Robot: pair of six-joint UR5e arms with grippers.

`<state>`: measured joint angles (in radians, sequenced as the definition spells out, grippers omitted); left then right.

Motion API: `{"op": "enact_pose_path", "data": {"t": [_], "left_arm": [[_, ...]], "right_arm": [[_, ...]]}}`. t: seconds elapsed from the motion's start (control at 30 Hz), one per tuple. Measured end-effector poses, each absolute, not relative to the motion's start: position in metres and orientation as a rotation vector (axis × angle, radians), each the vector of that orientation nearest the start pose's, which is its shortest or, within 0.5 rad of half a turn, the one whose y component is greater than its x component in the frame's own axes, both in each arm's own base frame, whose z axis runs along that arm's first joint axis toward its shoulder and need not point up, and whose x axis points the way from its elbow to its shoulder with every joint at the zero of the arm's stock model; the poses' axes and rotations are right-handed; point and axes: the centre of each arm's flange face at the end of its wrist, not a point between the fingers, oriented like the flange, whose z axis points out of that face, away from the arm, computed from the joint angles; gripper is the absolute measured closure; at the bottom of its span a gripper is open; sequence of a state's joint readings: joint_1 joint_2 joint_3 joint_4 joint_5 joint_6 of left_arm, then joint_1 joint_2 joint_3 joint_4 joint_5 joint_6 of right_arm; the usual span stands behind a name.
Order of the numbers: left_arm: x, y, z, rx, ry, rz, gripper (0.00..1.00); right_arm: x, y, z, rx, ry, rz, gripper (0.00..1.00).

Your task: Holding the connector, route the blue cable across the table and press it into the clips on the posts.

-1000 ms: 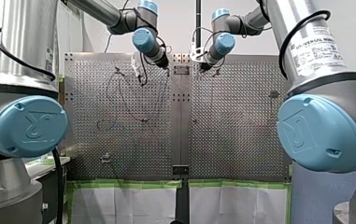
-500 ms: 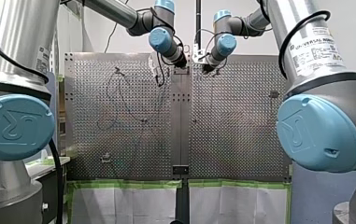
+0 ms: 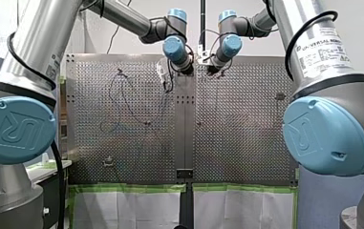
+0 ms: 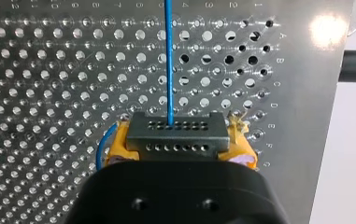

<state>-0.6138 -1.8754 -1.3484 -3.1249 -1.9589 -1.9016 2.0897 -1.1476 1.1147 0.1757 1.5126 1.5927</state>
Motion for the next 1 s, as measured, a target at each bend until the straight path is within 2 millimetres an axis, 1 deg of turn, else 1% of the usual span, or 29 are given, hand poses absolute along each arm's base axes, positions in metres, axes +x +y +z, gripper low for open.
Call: {"op": "enact_pose_path", "data": {"t": [0.13, 0.33, 0.6, 0.77, 0.83, 0.93, 1.0], "left_arm": [[0.453, -0.426, 0.438, -0.092, 1.614, -0.402, 0.0], [0.465, -0.421, 0.445, -0.111, 1.586, -0.403, 0.0], [0.489, -0.425, 0.431, -0.101, 1.625, -0.374, 0.0], [0.511, -0.429, 0.421, -0.109, 1.633, -0.357, 0.0], [0.518, -0.431, 0.42, -0.112, 1.63, -0.356, 0.0], [0.523, -0.433, 0.422, -0.113, 1.624, -0.355, 0.0], [0.521, -0.435, 0.422, -0.11, 1.628, -0.349, 0.0]], "right_arm": [[0.444, -0.496, 0.45, 1.746, -0.98, 1.539, 1.0], [0.445, -0.495, 0.45, 1.747, -0.978, 1.541, 1.0], [0.445, -0.495, 0.45, 1.748, -0.977, 1.541, 1.0], [0.445, -0.495, 0.45, 1.748, -0.977, 1.541, 1.0], [0.445, -0.495, 0.45, 1.747, -0.977, 1.541, 1.0], [0.445, -0.495, 0.45, 1.747, -0.977, 1.54, 1.0], [0.445, -0.495, 0.45, 1.747, -0.977, 1.54, 1.0]]}}
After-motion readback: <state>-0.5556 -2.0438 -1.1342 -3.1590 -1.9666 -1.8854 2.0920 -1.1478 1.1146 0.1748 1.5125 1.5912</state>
